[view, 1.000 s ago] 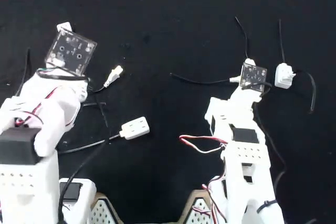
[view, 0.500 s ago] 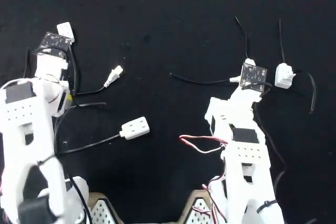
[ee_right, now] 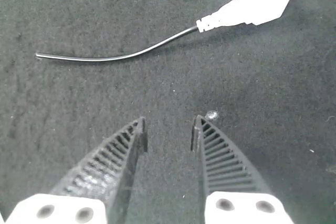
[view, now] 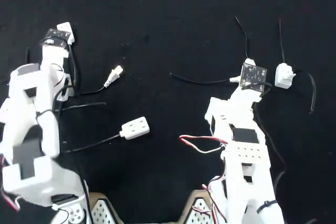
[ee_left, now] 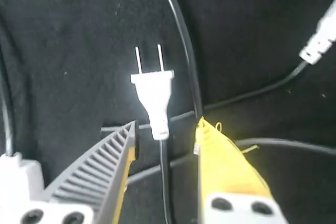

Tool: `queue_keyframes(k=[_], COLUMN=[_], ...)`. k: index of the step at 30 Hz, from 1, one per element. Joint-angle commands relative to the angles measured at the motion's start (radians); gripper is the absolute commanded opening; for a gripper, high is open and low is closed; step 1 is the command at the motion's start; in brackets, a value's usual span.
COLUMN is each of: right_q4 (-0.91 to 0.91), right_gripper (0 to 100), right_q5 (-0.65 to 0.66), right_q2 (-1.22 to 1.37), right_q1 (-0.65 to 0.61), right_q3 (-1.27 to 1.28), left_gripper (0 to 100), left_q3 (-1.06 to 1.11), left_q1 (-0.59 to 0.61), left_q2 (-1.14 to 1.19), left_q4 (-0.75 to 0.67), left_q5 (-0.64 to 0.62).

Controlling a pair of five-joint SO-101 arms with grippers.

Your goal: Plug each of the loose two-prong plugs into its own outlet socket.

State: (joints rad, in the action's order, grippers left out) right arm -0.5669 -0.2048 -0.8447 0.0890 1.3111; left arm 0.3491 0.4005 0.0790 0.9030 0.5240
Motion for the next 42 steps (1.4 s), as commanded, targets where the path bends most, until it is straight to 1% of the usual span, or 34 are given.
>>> queue_keyframes(k=[1,7,15,16,19,21,23,25,28,31,36,39,42], right_q4=[0.0,0.0,0.0,0.0,0.0,0.0,0.0,0.0,0.0,0.0,0.0,0.0,0.0], right_gripper=[13.8,13.8,13.8,13.8,13.8,13.8,13.8,13.8,13.8,13.8,13.8,13.8,13.8], right_q5=[-0.005,-0.005,-0.003,-0.003,-0.003,-0.003,-0.003,-0.003,-0.003,-0.003,-0.003,-0.005,-0.008], right_q2=[-0.031,-0.031,-0.031,-0.031,-0.031,-0.031,-0.031,-0.031,-0.031,-0.031,-0.031,-0.031,-0.031], right_q1=[0.012,0.012,0.012,0.012,0.012,0.012,0.012,0.012,0.012,0.012,0.012,0.012,0.017], right_q3=[-0.058,-0.058,-0.058,-0.056,-0.056,-0.056,-0.056,-0.056,-0.056,-0.056,-0.056,-0.058,-0.058], left_gripper=[19,19,18,16,2,5,2,3,3,3,3,3,3], left_q3=[-0.119,-0.203,-0.217,-0.217,-0.228,-0.225,-0.226,-0.228,-0.216,-0.213,-0.183,-0.153,-0.088], left_q1=[-0.005,-0.004,-0.002,0.004,0.03,0.036,0.047,0.051,0.062,0.051,-0.024,-0.097,-0.225], left_q2=[0.072,0.175,0.221,0.224,0.218,0.216,0.215,0.21,0.15,0.051,-0.167,-0.298,-0.407], left_q4=[-0.011,-0.011,-0.009,0.0,0.025,0.031,0.032,0.032,0.037,0.152,0.333,0.417,0.489], left_q5=[-0.011,-0.012,-0.012,-0.012,-0.012,-0.012,-0.012,-0.015,-0.057,-0.068,-0.072,-0.074,-0.074])
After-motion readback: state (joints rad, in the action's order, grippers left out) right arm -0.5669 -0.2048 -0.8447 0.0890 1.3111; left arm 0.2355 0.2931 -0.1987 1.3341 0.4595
